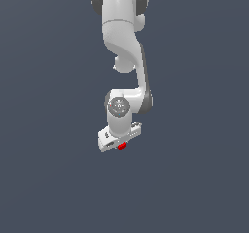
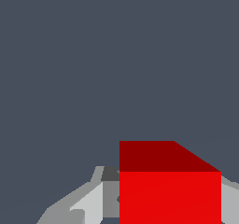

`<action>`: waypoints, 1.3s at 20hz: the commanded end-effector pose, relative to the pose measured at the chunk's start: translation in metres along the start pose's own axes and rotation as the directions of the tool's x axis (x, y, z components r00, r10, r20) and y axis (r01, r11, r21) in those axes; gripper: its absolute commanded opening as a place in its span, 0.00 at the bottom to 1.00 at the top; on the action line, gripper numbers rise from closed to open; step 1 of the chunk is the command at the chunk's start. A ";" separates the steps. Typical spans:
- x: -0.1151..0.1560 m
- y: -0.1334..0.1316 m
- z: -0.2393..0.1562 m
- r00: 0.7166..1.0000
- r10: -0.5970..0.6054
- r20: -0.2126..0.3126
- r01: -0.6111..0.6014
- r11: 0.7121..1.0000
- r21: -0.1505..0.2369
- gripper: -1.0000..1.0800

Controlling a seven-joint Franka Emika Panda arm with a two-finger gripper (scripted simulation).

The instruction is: Pick up the red cube and move it to a goal position.

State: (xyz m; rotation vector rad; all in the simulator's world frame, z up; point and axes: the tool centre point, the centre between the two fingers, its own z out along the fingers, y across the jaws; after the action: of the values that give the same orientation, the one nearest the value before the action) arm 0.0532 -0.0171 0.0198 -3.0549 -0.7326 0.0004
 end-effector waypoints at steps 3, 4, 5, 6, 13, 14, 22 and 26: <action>0.000 0.000 0.000 1.000 0.000 0.000 0.000 1.000 0.000 0.00; 0.000 0.000 0.000 1.000 0.000 0.000 0.000 1.000 0.000 0.00; 0.000 0.000 0.000 1.000 0.000 0.000 0.000 1.000 0.000 0.00; 0.000 0.000 0.000 1.000 0.000 0.000 0.000 1.000 0.000 0.00; -0.001 0.002 -0.011 1.000 0.001 0.000 -0.001 1.000 0.000 0.00; -0.002 0.003 -0.016 1.000 0.001 0.000 -0.001 1.000 0.000 0.00; -0.006 0.015 -0.075 1.000 0.001 0.000 -0.001 1.000 0.000 0.00; -0.009 0.023 -0.119 1.000 0.000 0.000 0.000 1.000 0.000 0.00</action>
State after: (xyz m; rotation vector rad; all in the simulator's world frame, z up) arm 0.0551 -0.0382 0.1207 -3.0545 -0.7325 0.0026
